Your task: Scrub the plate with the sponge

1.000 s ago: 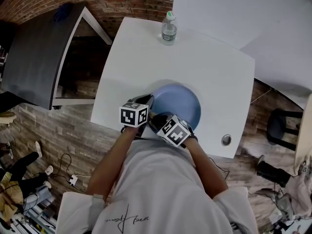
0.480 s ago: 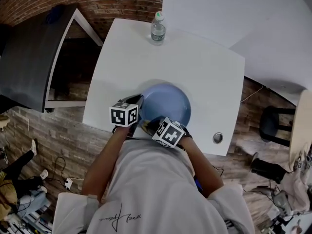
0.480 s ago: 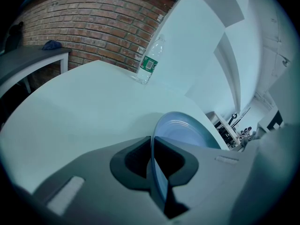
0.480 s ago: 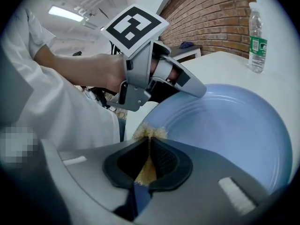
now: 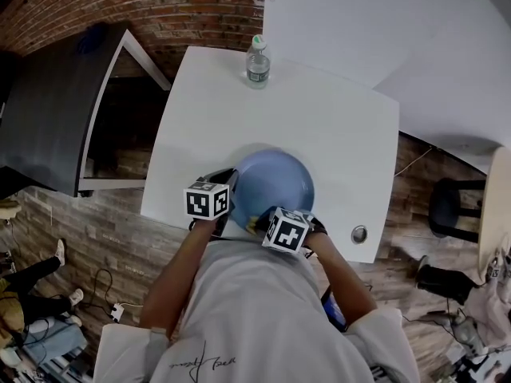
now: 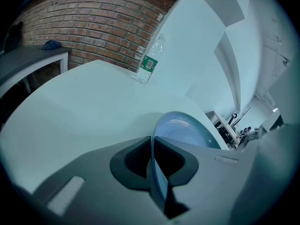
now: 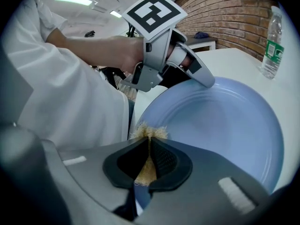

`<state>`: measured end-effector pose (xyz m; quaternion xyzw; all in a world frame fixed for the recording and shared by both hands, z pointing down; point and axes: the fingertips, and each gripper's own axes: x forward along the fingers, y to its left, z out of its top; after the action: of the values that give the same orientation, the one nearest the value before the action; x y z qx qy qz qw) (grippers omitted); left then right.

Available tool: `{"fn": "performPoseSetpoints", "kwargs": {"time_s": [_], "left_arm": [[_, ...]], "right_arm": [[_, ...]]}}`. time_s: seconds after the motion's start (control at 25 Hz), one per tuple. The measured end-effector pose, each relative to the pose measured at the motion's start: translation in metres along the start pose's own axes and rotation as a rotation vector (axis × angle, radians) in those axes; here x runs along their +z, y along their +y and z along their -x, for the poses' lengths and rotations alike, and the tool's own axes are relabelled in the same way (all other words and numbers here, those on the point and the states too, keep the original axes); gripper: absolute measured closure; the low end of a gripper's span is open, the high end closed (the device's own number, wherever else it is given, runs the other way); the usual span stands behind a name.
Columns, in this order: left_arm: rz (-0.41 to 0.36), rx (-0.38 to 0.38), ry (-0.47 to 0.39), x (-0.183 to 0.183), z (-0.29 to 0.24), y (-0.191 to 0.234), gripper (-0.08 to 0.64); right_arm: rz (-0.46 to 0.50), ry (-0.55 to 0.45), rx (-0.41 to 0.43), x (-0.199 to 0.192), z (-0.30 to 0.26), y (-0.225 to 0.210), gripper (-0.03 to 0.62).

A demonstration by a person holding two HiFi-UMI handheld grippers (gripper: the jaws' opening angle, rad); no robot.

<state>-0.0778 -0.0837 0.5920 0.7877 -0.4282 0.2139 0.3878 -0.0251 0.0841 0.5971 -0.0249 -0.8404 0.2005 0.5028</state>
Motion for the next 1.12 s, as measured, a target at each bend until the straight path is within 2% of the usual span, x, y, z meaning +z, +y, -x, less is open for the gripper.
{"fn": "performPoseSetpoints", "kwargs": {"time_s": [0.44, 0.8, 1.12], "left_arm": [[0.003, -0.009, 0.006, -0.001, 0.001, 0.001, 0.523], [-0.020, -0.011, 0.014, -0.003, -0.001, -0.003, 0.528], [-0.025, -0.011, 0.015, -0.005, 0.000, -0.003, 0.528]], "right_arm": [[0.047, 0.133, 0.024, -0.035, 0.019, -0.003, 0.571], [0.119, 0.226, -0.040, -0.055, 0.033, -0.021, 0.569], [0.123, 0.273, -0.122, -0.065, 0.045, -0.047, 0.568]]}}
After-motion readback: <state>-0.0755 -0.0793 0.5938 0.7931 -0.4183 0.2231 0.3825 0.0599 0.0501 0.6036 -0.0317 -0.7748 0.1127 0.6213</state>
